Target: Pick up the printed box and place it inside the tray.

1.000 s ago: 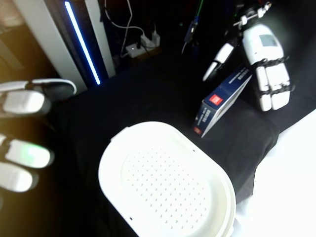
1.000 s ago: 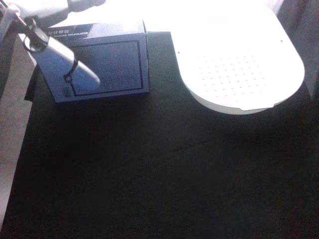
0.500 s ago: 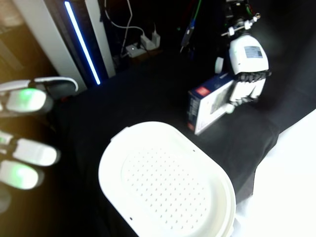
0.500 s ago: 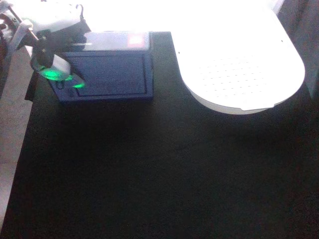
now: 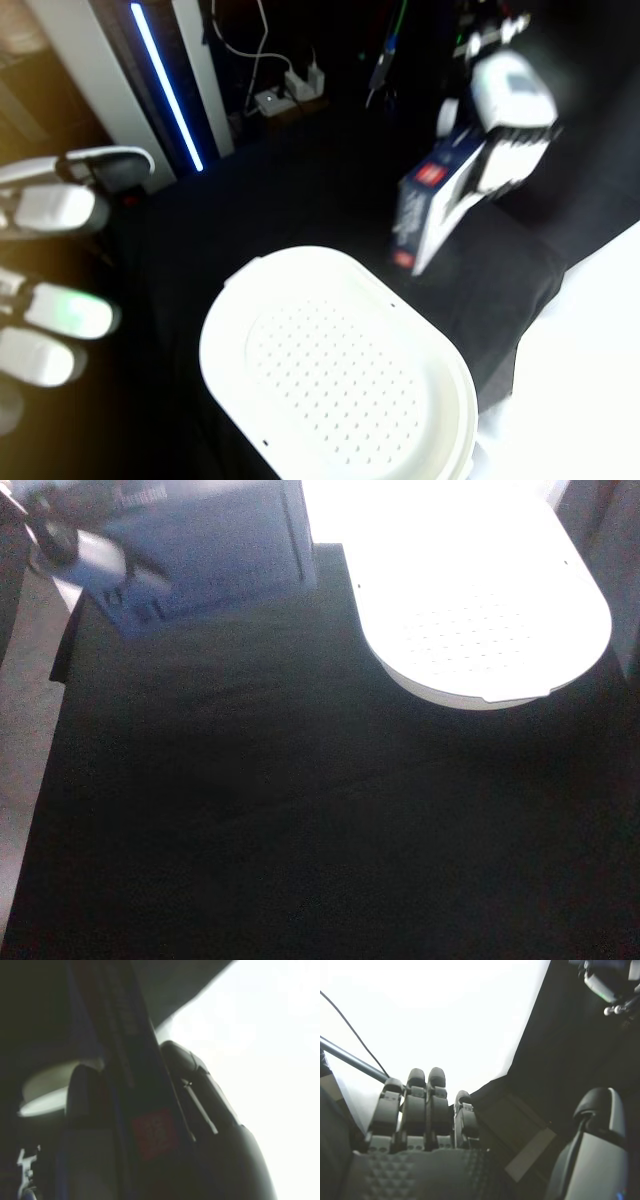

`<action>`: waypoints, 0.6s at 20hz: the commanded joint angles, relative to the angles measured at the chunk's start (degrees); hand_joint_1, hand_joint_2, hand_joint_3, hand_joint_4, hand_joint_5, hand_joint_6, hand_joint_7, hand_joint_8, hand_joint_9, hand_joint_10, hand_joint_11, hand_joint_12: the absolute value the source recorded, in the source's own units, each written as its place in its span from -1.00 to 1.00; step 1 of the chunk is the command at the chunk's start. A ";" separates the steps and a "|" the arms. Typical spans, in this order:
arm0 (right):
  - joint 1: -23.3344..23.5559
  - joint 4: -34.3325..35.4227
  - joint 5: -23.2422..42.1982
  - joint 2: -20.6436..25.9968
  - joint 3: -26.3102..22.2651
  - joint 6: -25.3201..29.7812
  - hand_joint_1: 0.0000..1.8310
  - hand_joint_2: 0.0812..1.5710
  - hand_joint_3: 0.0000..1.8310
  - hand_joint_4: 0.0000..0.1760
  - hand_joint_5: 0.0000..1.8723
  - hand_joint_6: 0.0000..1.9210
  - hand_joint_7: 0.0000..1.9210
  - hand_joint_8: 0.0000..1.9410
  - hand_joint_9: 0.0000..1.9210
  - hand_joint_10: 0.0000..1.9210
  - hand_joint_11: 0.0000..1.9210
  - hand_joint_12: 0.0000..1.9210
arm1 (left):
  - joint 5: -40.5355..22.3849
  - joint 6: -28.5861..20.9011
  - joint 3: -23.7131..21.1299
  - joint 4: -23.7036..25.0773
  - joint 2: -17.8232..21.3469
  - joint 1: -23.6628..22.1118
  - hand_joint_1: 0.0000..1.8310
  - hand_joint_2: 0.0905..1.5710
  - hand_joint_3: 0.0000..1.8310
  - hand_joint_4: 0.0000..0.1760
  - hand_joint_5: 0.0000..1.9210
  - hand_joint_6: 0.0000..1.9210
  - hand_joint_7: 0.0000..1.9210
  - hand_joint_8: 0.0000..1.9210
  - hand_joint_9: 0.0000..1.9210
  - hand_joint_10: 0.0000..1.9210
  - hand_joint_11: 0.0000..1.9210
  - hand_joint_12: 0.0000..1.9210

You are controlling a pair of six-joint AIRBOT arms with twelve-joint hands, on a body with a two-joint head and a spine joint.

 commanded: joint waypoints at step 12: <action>7.65 -0.38 -0.62 -12.78 7.88 2.49 -0.24 -0.22 -0.98 0.81 -0.94 -0.98 -0.82 -1.00 -0.90 -1.00 -0.88 -0.94 | -22.86 -0.17 -5.93 1.88 1.28 -1.98 0.40 0.30 -1.00 -1.00 0.08 -0.22 0.25 -0.20 0.36 -0.13 0.18 0.45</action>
